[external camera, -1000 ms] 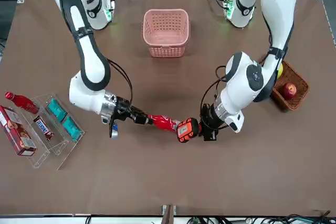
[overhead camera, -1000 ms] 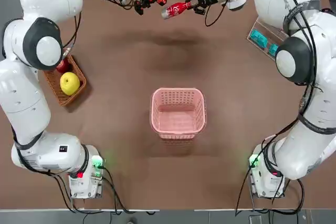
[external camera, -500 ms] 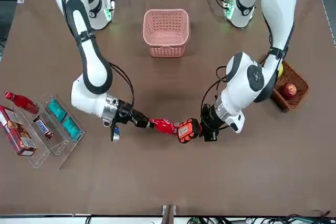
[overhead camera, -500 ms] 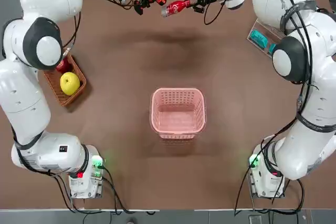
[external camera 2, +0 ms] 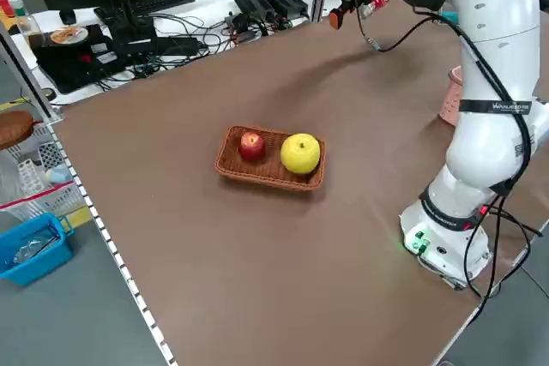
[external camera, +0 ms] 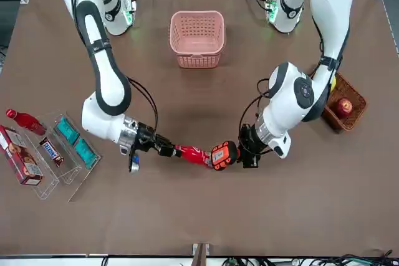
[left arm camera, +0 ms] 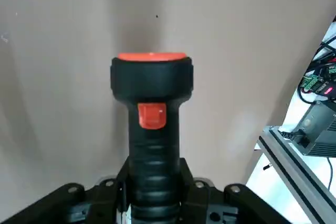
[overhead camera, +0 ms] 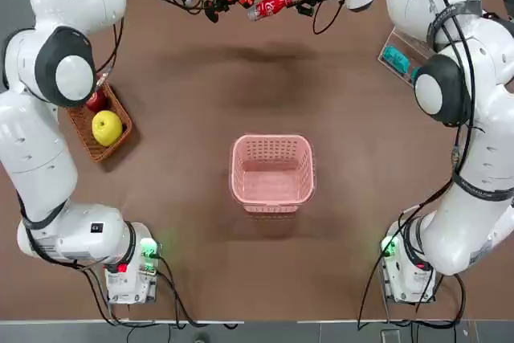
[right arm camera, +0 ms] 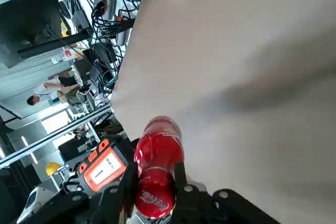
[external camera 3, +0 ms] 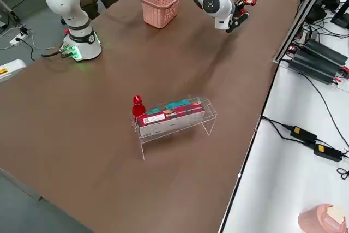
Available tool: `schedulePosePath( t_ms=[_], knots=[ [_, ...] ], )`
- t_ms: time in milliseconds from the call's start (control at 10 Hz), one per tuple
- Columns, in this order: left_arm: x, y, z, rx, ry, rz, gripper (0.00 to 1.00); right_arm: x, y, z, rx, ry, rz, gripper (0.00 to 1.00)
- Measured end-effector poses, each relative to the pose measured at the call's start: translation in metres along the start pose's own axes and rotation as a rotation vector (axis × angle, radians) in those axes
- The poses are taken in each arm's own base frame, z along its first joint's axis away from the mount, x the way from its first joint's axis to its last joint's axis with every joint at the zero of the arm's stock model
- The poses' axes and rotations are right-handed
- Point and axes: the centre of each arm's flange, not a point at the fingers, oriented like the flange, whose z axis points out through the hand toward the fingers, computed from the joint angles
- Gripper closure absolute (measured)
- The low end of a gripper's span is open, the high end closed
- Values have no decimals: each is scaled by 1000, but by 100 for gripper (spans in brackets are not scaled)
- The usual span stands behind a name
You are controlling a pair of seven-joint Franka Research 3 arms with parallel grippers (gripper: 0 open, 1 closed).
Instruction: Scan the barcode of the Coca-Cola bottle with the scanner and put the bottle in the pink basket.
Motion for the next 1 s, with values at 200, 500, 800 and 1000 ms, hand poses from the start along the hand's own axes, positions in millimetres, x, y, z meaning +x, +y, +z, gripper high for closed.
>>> schedulePosePath(
  t_ms=[200,500,800,1000],
  knots=[
    [0,0,0,0,0,0,64,0,0,1,0,-1,0,68],
    [0,0,0,-1,0,0,64,0,-5,0,7,0,-7,68],
    [0,0,0,-1,0,0,64,0,-6,-1,9,1,-8,68],
    [0,0,0,-1,-1,0,64,6,-3,-7,7,5,0,68]
  ],
)
